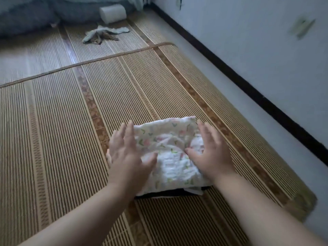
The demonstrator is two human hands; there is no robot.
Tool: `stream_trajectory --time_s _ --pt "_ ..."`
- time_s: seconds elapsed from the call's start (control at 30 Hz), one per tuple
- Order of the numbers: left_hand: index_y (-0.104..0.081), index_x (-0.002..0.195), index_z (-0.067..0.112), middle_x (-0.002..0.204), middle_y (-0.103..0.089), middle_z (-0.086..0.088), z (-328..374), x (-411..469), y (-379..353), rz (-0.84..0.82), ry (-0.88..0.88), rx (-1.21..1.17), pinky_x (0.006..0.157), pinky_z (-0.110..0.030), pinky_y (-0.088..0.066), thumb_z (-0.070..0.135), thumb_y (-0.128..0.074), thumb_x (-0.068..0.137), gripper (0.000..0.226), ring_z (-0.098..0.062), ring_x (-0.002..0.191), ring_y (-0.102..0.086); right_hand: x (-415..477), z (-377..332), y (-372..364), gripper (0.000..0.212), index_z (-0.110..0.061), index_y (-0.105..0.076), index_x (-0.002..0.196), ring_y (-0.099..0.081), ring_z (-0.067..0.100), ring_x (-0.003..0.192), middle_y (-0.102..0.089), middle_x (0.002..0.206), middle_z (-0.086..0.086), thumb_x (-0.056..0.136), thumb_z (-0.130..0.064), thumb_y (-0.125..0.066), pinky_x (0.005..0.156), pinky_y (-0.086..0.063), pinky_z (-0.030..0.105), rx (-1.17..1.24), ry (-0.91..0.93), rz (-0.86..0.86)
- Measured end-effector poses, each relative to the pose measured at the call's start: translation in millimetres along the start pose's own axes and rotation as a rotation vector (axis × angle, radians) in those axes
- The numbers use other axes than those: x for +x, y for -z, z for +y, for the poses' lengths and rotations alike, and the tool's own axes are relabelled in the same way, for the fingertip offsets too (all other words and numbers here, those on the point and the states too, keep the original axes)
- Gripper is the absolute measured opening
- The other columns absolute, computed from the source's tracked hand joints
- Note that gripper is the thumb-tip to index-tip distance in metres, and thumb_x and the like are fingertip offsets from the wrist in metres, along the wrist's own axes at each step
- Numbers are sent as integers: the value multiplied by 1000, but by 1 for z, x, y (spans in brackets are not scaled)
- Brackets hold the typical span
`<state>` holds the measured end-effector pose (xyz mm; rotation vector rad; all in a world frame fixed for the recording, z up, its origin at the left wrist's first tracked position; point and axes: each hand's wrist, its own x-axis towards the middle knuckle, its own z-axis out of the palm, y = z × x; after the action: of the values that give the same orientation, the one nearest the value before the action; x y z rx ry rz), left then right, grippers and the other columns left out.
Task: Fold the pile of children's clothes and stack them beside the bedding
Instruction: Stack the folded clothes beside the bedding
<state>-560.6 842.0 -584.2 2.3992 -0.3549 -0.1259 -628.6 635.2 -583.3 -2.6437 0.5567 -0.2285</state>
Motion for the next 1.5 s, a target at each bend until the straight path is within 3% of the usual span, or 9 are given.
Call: stream_trajectory --time_s 0.07,0.17,0.27,0.37,0.47,0.6,0.83,1.3,1.5 --pt "11 145 47 155 16 23 7 -6 0 -76 -211 137 113 -37 16 70 -24 80 77 -1 141 24 -2 -10 1 58 -33 -40 143 -24 24 143 -29 156 3 87 -45 -49 113 -20 57 -44 190 -47" --pt "28 137 44 151 30 22 4 -4 -3 -276 -242 328 108 -38 25 79 3 75 75 -3 133 41 -5 -19 -4 61 -46 -13 148 14 10 144 3 161 -10 92 -62 -32 113 5 53 -120 188 -389" --pt "26 143 35 149 36 12 -8 3 -4 -457 -175 505 108 -48 19 93 -6 64 103 -13 134 41 0 -20 -8 92 -40 14 148 22 21 145 23 158 -7 81 -77 -35 111 10 58 -289 91 -591" --pt "24 145 35 152 34 8 -10 7 2 -547 -125 532 104 -53 23 94 -21 65 109 -18 137 37 3 -31 -2 106 -35 19 148 21 25 145 25 158 -5 74 -81 -42 110 9 62 -378 55 -608" --pt "30 142 36 153 34 8 -6 3 24 -476 -146 474 102 -52 27 92 -24 66 108 -18 135 40 -3 -57 10 107 -34 14 149 19 25 145 19 159 -1 71 -82 -41 111 10 58 -401 127 -429" --pt "34 140 34 154 31 11 -27 -15 86 -266 -170 410 102 -49 28 84 -27 73 103 -13 138 36 -20 -128 16 86 -39 5 150 29 11 139 16 159 -3 83 -67 -41 111 12 51 -316 326 -306" --pt "39 131 40 154 28 14 -132 -65 243 -157 4 400 104 -49 26 74 -32 79 94 -11 137 36 -61 -318 -31 87 -45 15 146 18 16 145 16 159 -6 86 -60 -46 115 6 50 -300 563 -411" --pt "13 150 35 157 24 6 -407 -214 520 31 452 528 110 -55 16 63 -42 87 89 -13 141 30 -187 -694 -190 87 -45 9 147 4 18 148 6 161 -3 85 -59 -51 115 1 51 -118 990 -555" --pt "10 150 36 159 20 7 -527 -257 580 -4 613 584 113 -55 11 77 -29 80 91 -17 144 23 -237 -783 -281 65 -42 -11 148 -14 18 145 -15 159 -4 93 -50 -44 115 -11 58 27 903 -688"
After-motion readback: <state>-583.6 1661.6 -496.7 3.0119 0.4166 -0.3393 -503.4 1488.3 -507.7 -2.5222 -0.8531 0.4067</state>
